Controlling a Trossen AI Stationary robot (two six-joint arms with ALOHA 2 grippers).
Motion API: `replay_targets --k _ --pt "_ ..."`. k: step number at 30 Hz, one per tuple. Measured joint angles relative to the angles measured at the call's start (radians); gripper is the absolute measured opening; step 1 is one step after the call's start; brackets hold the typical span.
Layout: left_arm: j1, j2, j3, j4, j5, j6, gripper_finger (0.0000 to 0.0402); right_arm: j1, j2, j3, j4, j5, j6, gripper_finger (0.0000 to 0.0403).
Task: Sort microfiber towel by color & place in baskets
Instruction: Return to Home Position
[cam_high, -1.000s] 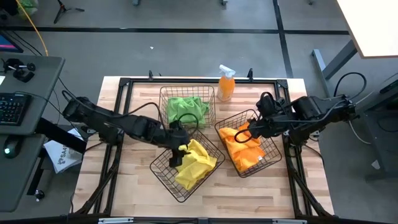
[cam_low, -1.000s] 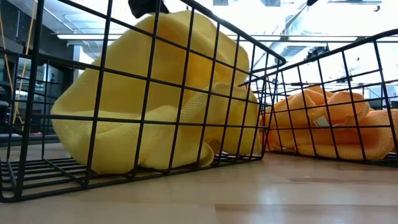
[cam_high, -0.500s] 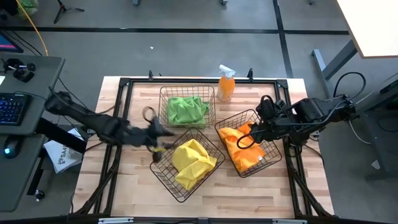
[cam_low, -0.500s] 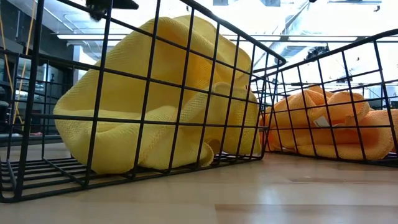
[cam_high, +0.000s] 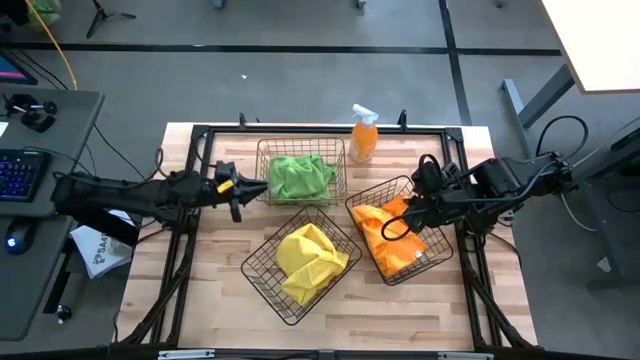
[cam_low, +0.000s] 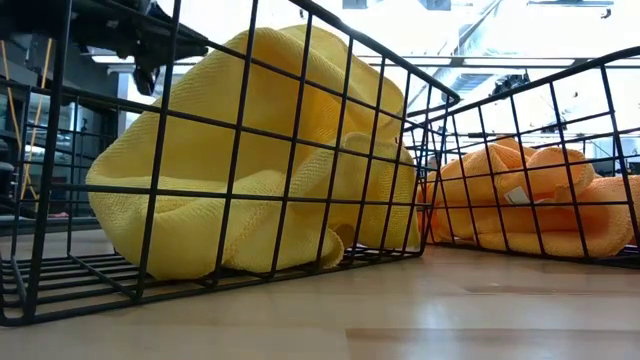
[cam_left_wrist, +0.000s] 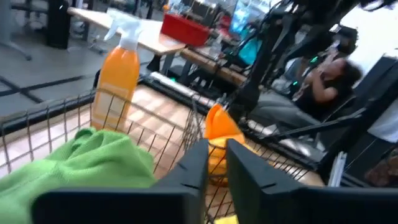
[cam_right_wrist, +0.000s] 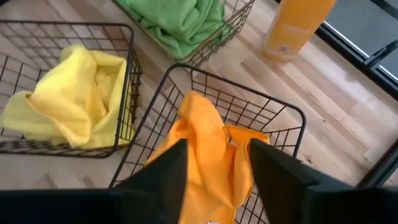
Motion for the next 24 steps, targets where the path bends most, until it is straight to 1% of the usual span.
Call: replay_targets --k 2,3,6,7,8,13,16,18,21,24 --pt "0.012 -0.036 -0.011 0.005 0.019 0.013 0.0014 0.01 0.0 0.0 0.0 -0.003 -0.015 0.0123" --pt "0.015 -0.056 -0.018 -0.009 0.022 0.019 0.0007 0.016 0.0 0.0 0.0 -0.002 -0.019 0.0101" --pt "0.022 -0.11 -0.033 -0.024 0.016 0.019 0.0008 0.033 0.0 0.0 0.0 0.004 -0.024 0.0034" --pt "0.022 -0.126 -0.042 -0.029 0.012 0.018 0.0006 0.037 0.0 0.0 0.0 0.005 -0.026 0.0017" --pt "0.022 -0.143 -0.051 -0.034 0.011 0.017 0.0003 0.041 0.0 0.0 0.0 0.006 -0.029 0.0009" --pt "0.022 -0.201 -0.064 -0.028 0.009 0.016 0.0001 0.051 0.0 0.0 0.0 0.005 -0.049 0.0021" --pt "0.022 -0.222 -0.063 -0.027 0.009 0.036 0.0001 0.051 0.0 0.0 0.0 0.0 -0.075 0.0007" --pt "0.022 -0.232 -0.063 -0.03 0.009 0.041 0.0 0.051 0.0 0.0 0.0 -0.008 -0.123 0.0003" --pt "0.022 -0.241 -0.063 -0.03 0.009 0.042 0.0 0.051 0.0 0.0 0.0 -0.065 -0.179 0.0007" --pt "0.022 -0.241 -0.063 -0.03 0.009 0.041 0.0 0.051 0.0 0.0 0.0 -0.114 -0.125 0.0005"
